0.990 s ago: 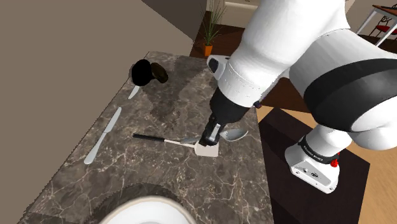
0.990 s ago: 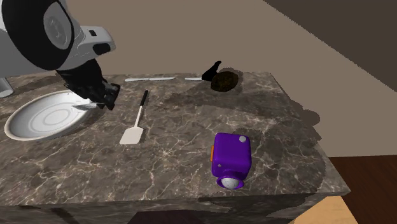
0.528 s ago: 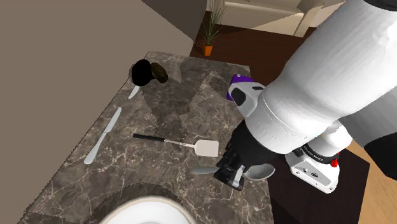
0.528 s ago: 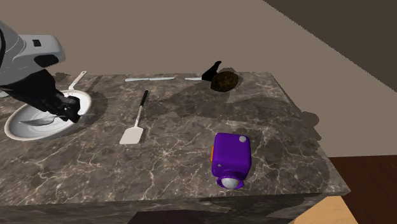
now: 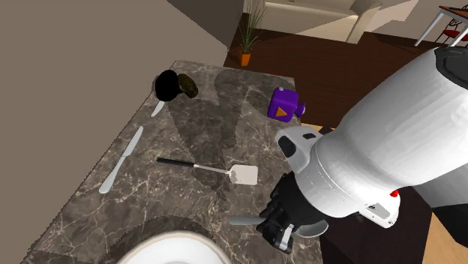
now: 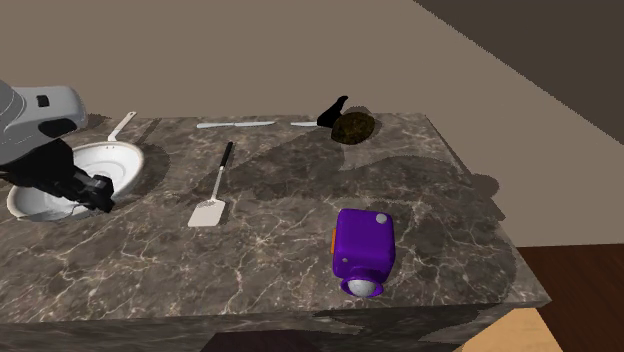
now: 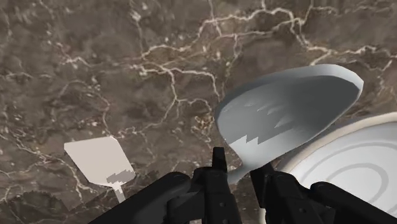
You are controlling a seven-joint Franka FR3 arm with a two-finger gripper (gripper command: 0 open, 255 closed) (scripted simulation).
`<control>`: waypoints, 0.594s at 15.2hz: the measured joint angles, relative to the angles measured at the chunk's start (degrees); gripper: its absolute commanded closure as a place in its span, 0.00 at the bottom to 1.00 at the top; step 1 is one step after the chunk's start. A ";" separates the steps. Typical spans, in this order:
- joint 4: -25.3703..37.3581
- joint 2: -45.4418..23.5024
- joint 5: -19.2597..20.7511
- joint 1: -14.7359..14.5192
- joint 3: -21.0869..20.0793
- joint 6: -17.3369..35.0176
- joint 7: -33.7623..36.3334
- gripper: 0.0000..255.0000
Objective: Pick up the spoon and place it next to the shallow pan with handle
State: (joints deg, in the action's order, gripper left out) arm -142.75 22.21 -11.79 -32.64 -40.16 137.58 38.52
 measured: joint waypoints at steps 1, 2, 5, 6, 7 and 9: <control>-0.37 -0.56 0.22 0.20 -0.40 0.90 0.30 1.00; -0.65 -1.08 0.47 0.41 -0.77 1.68 0.60 1.00; -1.81 -2.86 1.33 1.12 -1.97 4.50 1.50 1.00; -2.32 -3.26 1.52 1.26 -2.30 5.38 1.78 1.00; -2.67 -3.83 1.86 1.52 -2.68 6.25 2.09 1.00; -3.24 -5.19 2.79 2.23 -3.55 8.10 2.86 1.00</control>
State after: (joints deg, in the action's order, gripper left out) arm -146.00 17.01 -9.01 -30.42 -43.70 145.68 41.39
